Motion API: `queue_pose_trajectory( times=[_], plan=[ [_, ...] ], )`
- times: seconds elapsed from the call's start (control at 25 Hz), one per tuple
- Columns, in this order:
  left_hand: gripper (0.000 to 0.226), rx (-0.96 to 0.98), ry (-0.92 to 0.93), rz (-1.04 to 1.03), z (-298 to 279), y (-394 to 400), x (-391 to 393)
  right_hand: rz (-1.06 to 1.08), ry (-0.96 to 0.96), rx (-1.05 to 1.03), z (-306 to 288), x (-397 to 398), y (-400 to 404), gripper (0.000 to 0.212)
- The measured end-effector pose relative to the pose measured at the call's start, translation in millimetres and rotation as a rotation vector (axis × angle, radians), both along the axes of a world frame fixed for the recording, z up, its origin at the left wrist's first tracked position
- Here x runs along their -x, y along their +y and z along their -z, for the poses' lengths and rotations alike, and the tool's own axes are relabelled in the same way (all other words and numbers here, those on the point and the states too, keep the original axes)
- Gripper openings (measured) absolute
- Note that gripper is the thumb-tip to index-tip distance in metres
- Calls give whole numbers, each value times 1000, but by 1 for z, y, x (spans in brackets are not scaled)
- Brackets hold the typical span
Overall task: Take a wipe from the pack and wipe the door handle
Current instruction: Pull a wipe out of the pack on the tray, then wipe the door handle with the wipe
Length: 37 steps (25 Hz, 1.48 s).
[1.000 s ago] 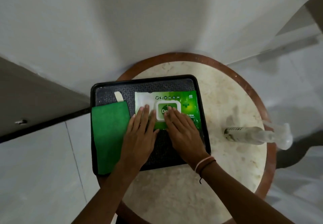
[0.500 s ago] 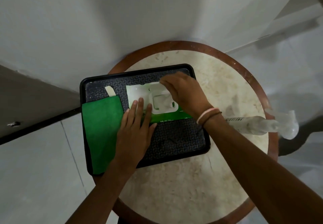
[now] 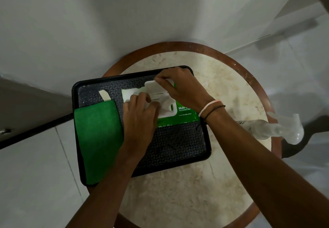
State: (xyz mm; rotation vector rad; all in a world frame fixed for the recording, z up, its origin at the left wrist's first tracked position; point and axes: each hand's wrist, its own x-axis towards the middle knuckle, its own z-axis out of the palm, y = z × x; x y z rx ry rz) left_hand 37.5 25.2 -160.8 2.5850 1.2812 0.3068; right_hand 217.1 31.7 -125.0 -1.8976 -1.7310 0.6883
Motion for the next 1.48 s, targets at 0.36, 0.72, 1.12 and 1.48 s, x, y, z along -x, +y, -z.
queue_pose_trajectory(
  times=[0.36,0.72,1.12,1.48],
  plan=[
    [9,548,-556,-226,-97,-11,58,349,311,60,-67,27,-32,30],
    [23,1005,-1150,-462,-303,18,98,265,1186,136,-231,96,-45,12],
    [3,672,-1118,-471,-431,52,203,253,1405,96,-382,219,-1,29],
    [18,-160,-843,-253,-500,145,393,509,1713,38,-424,403,58,32]
  ],
)
